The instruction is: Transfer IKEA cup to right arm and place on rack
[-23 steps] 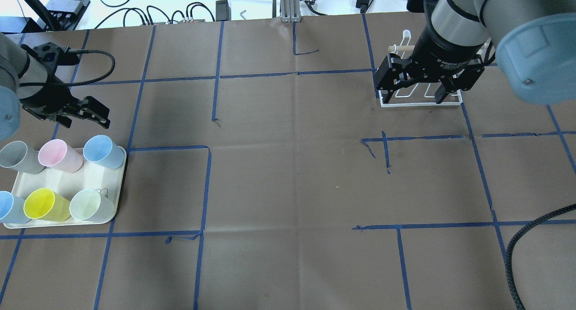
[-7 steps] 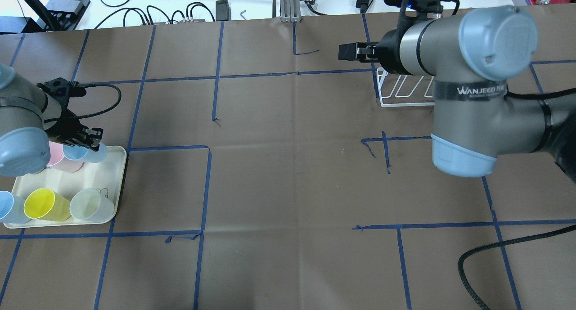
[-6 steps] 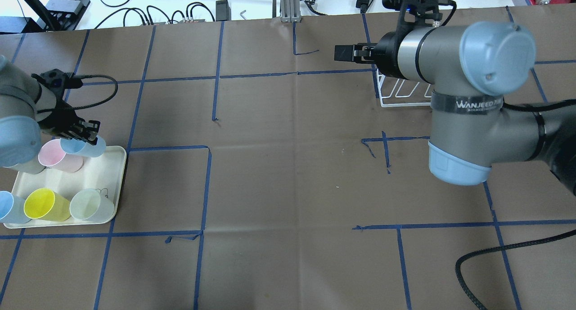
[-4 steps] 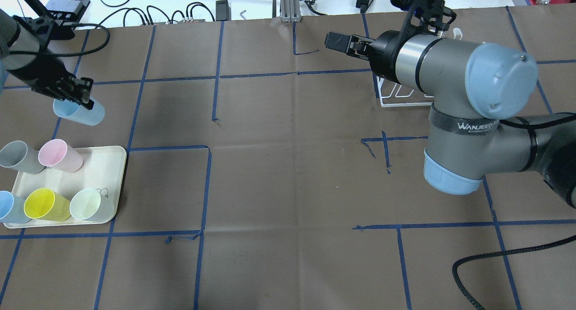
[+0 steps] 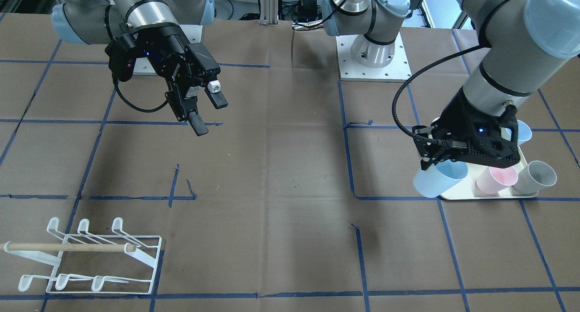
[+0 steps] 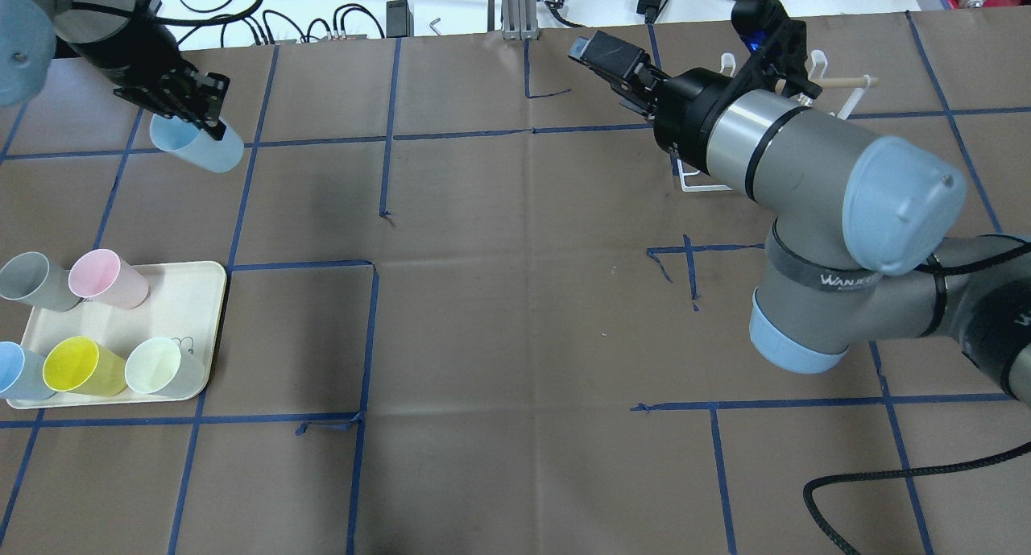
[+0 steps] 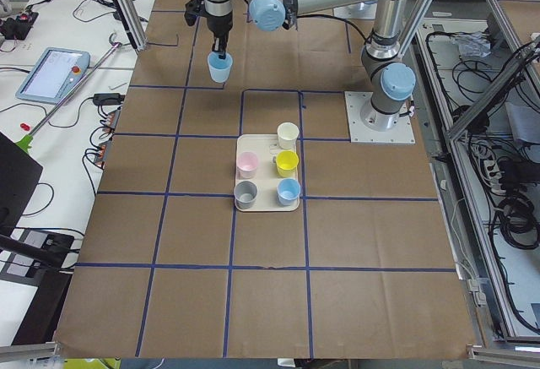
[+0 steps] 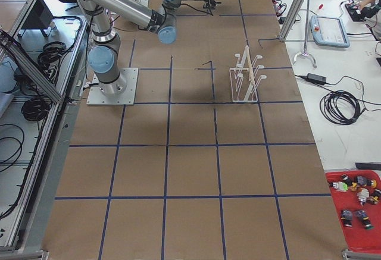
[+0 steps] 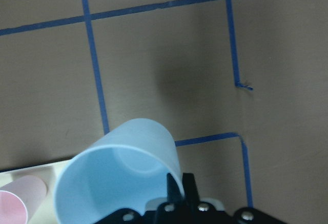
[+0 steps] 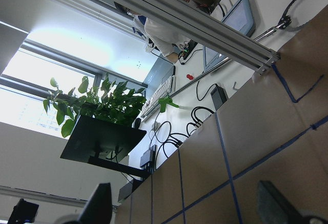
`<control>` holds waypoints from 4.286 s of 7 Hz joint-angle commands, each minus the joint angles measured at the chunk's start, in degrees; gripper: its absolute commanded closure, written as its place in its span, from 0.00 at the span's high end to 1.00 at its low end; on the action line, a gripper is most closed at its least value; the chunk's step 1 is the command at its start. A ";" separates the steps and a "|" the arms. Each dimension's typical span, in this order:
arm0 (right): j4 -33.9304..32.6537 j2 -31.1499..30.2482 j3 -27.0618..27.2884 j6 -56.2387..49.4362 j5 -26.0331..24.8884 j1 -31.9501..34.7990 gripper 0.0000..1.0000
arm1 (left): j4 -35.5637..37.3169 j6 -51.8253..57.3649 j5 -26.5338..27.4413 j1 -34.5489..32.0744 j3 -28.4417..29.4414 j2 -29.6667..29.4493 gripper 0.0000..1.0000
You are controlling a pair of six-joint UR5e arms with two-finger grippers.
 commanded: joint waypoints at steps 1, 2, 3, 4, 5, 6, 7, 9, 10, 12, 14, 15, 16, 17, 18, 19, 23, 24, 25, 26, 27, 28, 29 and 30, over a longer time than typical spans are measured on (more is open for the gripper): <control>-11.93 1.47 3.59 18.89 -0.75 0.54 1.00 | 4.44 -0.51 -11.31 -1.38 -1.77 3.04 0.00; -15.29 1.56 5.53 27.85 -1.02 1.67 1.00 | 7.60 2.45 -16.83 -1.29 -3.26 4.19 0.00; -17.06 1.82 6.59 33.60 -2.76 1.86 1.00 | 13.64 5.09 -23.15 -0.95 -6.23 5.60 0.00; -17.34 3.04 6.77 34.26 -3.39 1.95 1.00 | 20.49 5.38 -28.70 -0.94 -10.26 7.00 0.00; -16.56 3.40 6.78 34.44 -3.40 2.64 1.00 | 28.73 5.47 -33.37 -0.85 -14.83 7.89 0.00; -16.38 3.41 6.78 34.27 -3.48 3.61 1.00 | 39.43 5.21 -38.11 -0.85 -20.09 8.07 0.00; -15.60 3.58 6.78 34.36 -3.57 4.14 1.00 | 49.20 5.12 -43.47 -0.85 -25.19 8.07 0.00; -7.27 3.24 6.51 34.53 -3.57 5.02 1.00 | 61.12 3.89 -51.38 -1.03 -33.03 8.51 0.00; -7.15 3.41 6.42 35.75 -4.79 5.98 1.00 | 62.03 4.06 -51.86 -1.20 -35.76 10.16 0.00; -6.37 3.41 6.07 39.01 -6.38 7.04 1.00 | 65.61 4.94 -51.87 -1.29 -40.34 11.94 0.00; -1.82 3.32 3.01 39.36 -7.43 8.53 0.99 | 66.61 5.12 -51.96 -1.99 -40.53 10.80 0.00; 0.13 3.41 1.78 39.71 -10.05 10.19 0.99 | 66.52 5.03 -52.04 -2.78 -40.54 10.71 0.00; 0.14 3.67 1.24 41.02 -10.68 11.25 0.99 | 66.52 4.94 -51.96 -3.74 -40.54 10.62 0.00; 0.32 3.67 1.06 41.56 -10.69 11.35 0.99 | 66.52 5.03 -51.96 -3.84 -40.45 10.53 0.00; 2.06 3.67 0.45 41.56 -10.69 11.79 0.99 | 66.52 5.03 -51.96 -4.02 -40.54 10.53 0.00; 2.60 3.93 -0.95 41.56 -10.87 12.23 0.99 | 66.52 4.94 -51.96 -4.63 -40.45 10.53 0.00; 3.75 7.09 -4.02 41.56 -11.13 13.46 0.99 | 66.52 4.77 -51.87 -4.81 -40.36 10.27 0.00; 3.75 7.53 -4.47 41.56 -11.13 13.55 0.98 | 66.52 4.68 -51.87 -4.81 -40.36 10.27 0.00; 3.75 7.54 -4.56 41.56 -11.13 13.90 0.95 | 66.52 4.68 -51.87 -4.81 -40.27 10.27 0.00; 3.75 7.71 -4.56 41.48 -11.04 14.07 0.85 | 66.52 4.68 -51.87 -4.81 -40.27 10.27 0.00; 3.75 7.71 -4.56 41.39 -10.96 14.08 0.76 | 66.52 4.59 -51.87 -4.81 -40.27 10.27 0.00; 3.75 7.63 -4.56 41.39 -10.61 14.08 0.66 | 66.52 4.59 -51.87 -4.81 -40.27 10.27 0.00; 3.75 7.63 -4.56 41.30 -10.34 14.08 0.56 | 66.52 4.50 -51.87 -4.81 -40.19 10.27 0.00; 3.75 7.63 -4.56 41.13 -10.25 14.08 0.48 | 66.52 4.15 -51.78 -4.81 -40.01 10.36 0.15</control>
